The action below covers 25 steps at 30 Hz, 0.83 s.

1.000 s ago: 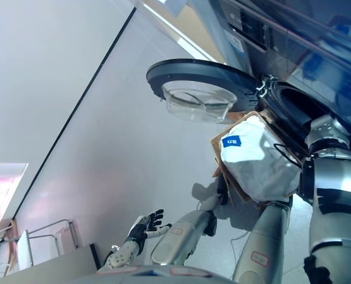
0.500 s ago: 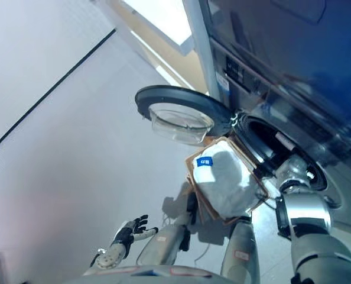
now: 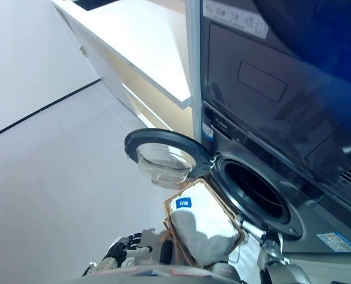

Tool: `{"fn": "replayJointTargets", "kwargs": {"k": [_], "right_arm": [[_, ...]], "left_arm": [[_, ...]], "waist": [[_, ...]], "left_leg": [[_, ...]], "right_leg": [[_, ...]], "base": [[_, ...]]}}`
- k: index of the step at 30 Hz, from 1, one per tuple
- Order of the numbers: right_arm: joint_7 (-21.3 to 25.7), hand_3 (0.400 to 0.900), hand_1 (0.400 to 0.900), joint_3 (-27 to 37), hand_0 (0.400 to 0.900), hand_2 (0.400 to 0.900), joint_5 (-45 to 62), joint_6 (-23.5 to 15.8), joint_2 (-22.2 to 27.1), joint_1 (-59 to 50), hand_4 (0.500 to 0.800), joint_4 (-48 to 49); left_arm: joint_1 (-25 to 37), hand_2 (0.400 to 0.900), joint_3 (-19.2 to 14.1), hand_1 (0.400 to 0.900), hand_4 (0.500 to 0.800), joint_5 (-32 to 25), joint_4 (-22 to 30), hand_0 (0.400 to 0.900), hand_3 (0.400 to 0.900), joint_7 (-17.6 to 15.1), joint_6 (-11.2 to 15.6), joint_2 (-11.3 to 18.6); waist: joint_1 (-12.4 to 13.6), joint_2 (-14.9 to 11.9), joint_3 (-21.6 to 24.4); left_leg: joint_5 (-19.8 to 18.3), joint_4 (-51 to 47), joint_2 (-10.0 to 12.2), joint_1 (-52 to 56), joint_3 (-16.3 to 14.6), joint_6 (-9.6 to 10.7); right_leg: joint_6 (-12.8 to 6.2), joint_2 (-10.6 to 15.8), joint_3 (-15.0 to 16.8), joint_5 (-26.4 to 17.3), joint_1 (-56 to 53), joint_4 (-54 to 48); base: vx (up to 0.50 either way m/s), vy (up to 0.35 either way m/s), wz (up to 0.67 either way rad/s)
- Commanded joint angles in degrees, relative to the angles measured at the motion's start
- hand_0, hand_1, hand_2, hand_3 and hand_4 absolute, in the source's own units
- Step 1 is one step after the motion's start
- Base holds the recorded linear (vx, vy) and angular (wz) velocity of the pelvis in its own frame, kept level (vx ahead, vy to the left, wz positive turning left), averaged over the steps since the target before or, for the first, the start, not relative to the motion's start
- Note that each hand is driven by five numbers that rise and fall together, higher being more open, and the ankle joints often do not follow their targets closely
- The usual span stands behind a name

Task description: Put the clothes in the basket into the washing machine.

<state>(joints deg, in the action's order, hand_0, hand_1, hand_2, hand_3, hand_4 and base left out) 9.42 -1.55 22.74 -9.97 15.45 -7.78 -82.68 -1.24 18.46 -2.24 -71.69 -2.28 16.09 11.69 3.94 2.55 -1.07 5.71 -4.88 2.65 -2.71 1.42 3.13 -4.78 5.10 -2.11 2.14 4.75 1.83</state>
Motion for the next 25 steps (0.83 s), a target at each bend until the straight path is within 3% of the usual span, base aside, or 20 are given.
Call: {"fn": "replayJointTargets", "kwargs": {"k": [1,8,16,25], "right_arm": [[0.4,0.9,0.9,-3.6,0.9,0.9,-7.0,-1.8,0.0,-0.8,0.8,0.7],[2.6,0.9,0.9,-12.7,0.9,0.9,-26.9,0.3,-2.2,7.0,0.8,2.4],[-0.1,0.9,0.9,-12.9,0.9,0.9,-30.0,2.8,-2.5,9.2,0.8,-2.1],[0.2,0.9,0.9,-11.3,0.9,0.9,-29.7,3.9,-1.5,7.5,0.8,-2.5]], "left_arm": [[0.7,0.9,-4.0,0.9,0.8,2.3,-4.0,0.9,0.9,-0.2,0.6,0.1],[-0.7,0.9,-6.0,0.9,0.8,5.7,-5.9,0.9,0.9,-0.2,0.0,0.5],[-0.9,0.9,-6.0,0.9,0.8,7.2,-6.4,0.9,0.9,1.5,-0.9,0.1],[-0.5,0.9,-4.2,0.9,0.8,6.1,-5.5,0.9,0.9,2.2,-1.3,-1.5]], "waist": [[0.0,-1.5,1.8],[-1.6,-3.4,3.4],[-1.7,-3.8,4.5],[-2.1,-2.7,5.1]], "left_leg": [[-1.8,0.3,-3.6,-1.3,0.3,-0.5],[-3.3,0.8,-3.5,2.2,-0.2,-1.1],[-4.8,1.4,-3.6,4.6,0.1,-1.7],[-5.5,1.4,-3.7,6.1,-0.2,-2.0]], "right_leg": [[-0.4,-0.3,-2.0,-5.7,-2.4,-5.7],[-0.41,-0.5,-1.6,-4.3,-5.4,-4.3],[-0.63,-0.4,-1.5,-3.4,-7.6,-3.8],[-0.66,-0.1,-1.4,-3.1,-8.9,-3.8]], "base": [[0.03,-0.008,0.0],[0.02,-0.001,-0.06],[0.03,0.006,-0.01],[0.01,0.004,0.0]]}}
